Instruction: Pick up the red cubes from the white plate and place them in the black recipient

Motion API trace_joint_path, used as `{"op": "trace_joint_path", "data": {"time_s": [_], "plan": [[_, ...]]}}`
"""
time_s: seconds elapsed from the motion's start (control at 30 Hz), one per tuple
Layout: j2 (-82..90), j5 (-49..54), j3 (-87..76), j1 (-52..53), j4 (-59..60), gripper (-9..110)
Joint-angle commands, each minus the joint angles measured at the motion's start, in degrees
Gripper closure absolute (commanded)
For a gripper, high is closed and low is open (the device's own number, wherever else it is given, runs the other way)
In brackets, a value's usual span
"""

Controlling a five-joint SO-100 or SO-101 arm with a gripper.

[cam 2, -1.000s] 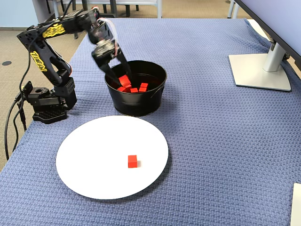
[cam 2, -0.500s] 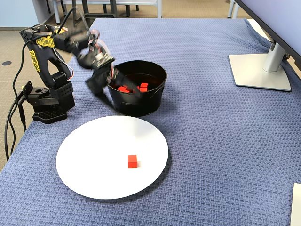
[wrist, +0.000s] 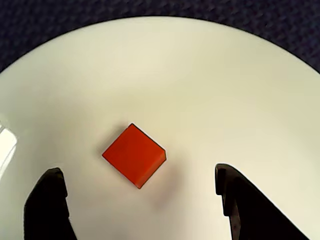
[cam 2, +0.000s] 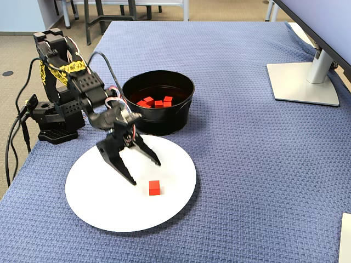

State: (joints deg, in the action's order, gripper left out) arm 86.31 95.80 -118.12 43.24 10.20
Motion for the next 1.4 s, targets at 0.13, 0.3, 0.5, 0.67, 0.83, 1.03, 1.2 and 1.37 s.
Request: {"op": "trace_joint_path", "data": {"time_s": [0.13, 0.3, 0.5, 0.67, 0.83, 1.03, 1.2, 1.37], "plan": [[-7.73, 0.53, 6.15, -0.44, -6.42, 71], [-10.81, -1.32, 9.05, -0.97, -6.42, 72], [-12.92, -2.99, 10.72, -1.67, -6.94, 79], [-13.18, -3.96, 10.11, -1.85, -8.09, 87], [-13.36, -4.66, 9.93, -1.85, -8.61, 93], [-12.92, -3.96, 8.79, -1.76, -8.53, 94], [-13.10, -3.96, 8.61, -1.49, -8.53, 99], [-12.39, -4.48, 7.91, -1.49, -8.88, 101]]}}
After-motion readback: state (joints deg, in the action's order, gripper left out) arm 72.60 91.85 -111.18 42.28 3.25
